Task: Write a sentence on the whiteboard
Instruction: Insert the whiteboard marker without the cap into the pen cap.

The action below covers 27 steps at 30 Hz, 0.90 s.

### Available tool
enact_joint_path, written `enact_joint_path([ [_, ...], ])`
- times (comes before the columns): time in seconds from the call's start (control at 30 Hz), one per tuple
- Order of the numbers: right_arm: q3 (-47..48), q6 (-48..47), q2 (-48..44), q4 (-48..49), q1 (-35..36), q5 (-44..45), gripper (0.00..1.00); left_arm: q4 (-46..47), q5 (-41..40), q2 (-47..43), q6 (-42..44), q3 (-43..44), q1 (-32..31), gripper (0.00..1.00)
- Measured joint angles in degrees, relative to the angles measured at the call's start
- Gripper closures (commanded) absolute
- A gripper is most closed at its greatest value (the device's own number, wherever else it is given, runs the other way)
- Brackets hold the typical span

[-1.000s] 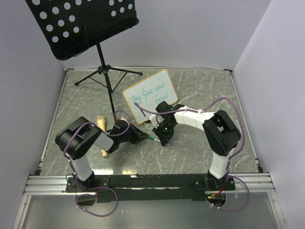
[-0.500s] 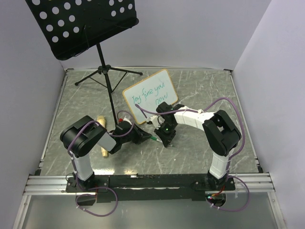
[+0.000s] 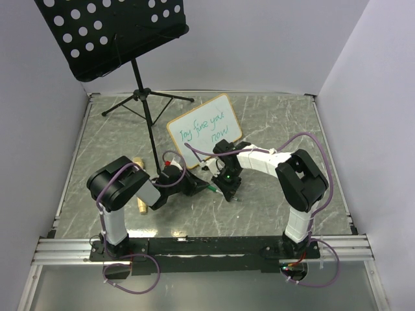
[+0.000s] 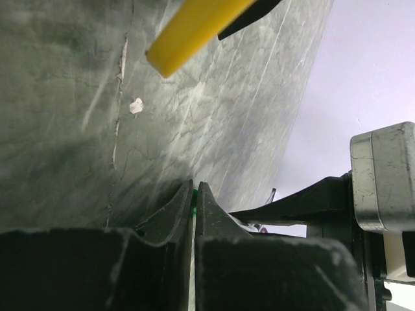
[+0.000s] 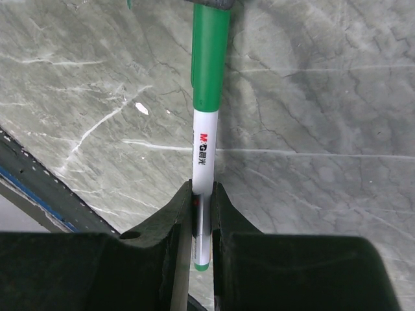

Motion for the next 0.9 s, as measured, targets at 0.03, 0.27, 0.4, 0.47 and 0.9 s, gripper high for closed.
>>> enact_joint_path([
  [0.03,0.0,0.0,0.0,0.0,0.0,0.0,1.0,0.2,0.0,0.1,0.0,0.0,0.0,0.97],
  [0.27,-0.3,0.4,0.0,-2.1,-0.3,0.7,1.0,2.7,0.0,2.0,-0.2,0.8,-1.5,0.97],
  [0.4,-0.3,0.6,0.0,-3.0,-0.8,0.6,1.0,5.3,0.3,3.6,-1.0,0.8,-1.9,0.98],
  [0.47,-0.3,0.6,0.0,-3.0,-0.9,0.6,1.0,5.7,0.4,3.8,-1.3,0.8,-1.9,0.97],
  [0.9,-0.3,-0.6,0.0,-1.4,-1.5,-4.5,1.0,3.5,0.1,-0.7,-4.3,-4.0,-0.5,0.72],
])
